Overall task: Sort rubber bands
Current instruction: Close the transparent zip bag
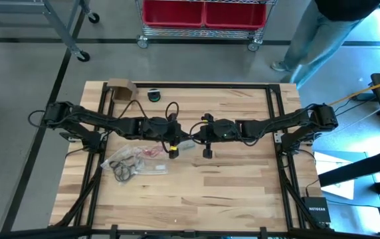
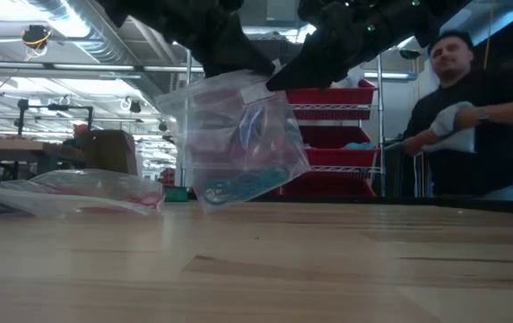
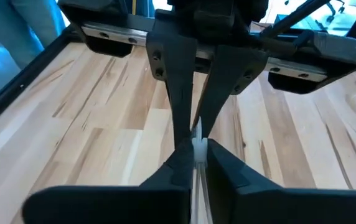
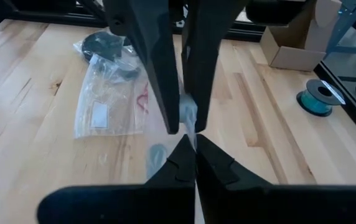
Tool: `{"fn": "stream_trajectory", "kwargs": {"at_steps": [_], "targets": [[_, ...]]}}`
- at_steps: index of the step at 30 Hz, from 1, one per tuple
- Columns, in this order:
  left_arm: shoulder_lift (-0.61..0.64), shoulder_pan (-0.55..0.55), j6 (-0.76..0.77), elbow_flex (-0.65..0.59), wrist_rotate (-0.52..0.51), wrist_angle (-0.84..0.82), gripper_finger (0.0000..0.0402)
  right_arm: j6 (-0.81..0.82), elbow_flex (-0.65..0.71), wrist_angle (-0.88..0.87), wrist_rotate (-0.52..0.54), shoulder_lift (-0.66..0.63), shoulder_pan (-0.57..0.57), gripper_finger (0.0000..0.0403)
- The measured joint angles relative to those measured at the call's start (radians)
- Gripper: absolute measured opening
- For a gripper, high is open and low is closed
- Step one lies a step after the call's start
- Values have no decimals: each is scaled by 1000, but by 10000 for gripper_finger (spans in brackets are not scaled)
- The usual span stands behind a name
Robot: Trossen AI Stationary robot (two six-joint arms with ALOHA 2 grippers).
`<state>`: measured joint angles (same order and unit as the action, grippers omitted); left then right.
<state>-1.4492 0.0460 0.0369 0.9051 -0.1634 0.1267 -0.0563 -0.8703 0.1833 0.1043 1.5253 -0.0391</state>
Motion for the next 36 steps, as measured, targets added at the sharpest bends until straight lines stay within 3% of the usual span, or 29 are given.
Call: {"fn": "stream_trajectory", "kwargs": {"at_steps": [19, 29, 36], "targets": [[2, -3, 8, 0, 0, -91, 18, 75, 0, -1, -25, 0, 0, 5], [2, -15, -11, -1, 0, -91, 16, 51, -35, -28, -45, 0, 1, 77], [1, -16, -13, -2, -1, -87, 16, 48, -64, -58, -46, -1, 0, 87]]}}
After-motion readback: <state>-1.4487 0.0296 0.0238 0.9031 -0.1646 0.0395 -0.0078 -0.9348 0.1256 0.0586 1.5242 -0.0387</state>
